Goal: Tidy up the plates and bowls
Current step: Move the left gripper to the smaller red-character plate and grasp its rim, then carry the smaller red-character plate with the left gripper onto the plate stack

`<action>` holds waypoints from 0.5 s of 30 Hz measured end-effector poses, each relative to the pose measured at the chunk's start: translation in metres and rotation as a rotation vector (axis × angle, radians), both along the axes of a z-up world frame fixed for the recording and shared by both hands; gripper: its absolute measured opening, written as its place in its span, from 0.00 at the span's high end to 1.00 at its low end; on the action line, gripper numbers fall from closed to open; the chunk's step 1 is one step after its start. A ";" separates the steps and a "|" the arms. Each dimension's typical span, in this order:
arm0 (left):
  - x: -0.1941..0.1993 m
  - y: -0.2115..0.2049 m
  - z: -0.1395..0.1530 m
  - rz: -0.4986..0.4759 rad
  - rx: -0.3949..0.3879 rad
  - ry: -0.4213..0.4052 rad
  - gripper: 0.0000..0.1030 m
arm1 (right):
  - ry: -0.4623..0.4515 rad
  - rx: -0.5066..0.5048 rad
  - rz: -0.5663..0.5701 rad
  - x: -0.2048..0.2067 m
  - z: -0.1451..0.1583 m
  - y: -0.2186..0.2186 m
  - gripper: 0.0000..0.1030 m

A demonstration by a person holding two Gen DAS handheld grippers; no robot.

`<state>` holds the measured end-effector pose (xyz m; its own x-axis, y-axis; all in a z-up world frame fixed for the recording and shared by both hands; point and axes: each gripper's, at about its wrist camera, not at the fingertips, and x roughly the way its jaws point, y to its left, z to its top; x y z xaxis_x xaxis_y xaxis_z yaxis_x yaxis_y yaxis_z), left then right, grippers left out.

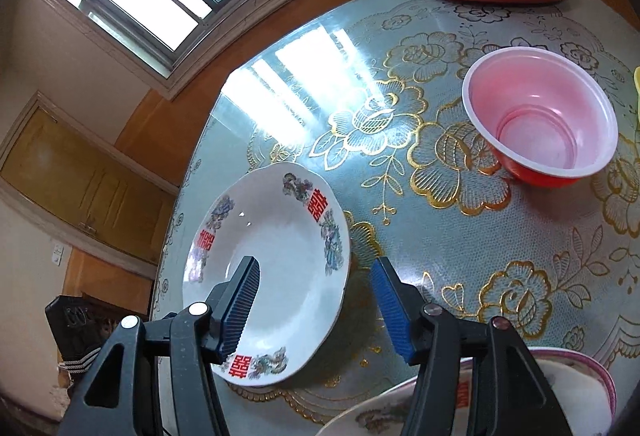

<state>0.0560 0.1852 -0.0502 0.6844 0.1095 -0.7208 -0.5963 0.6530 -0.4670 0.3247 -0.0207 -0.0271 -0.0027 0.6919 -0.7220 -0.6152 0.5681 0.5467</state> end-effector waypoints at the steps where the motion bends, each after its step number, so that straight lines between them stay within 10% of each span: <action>1: 0.005 0.004 -0.001 -0.002 0.000 0.006 0.37 | 0.002 -0.009 0.001 0.002 -0.003 0.004 0.53; 15: 0.063 0.020 -0.019 -0.081 0.014 0.052 0.77 | 0.038 -0.079 0.053 0.002 -0.038 0.039 0.75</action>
<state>0.1185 0.2057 -0.0692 0.6531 0.0660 -0.7544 -0.5645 0.7064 -0.4270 0.3263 0.0186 -0.0653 -0.0666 0.6312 -0.7728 -0.6254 0.5771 0.5252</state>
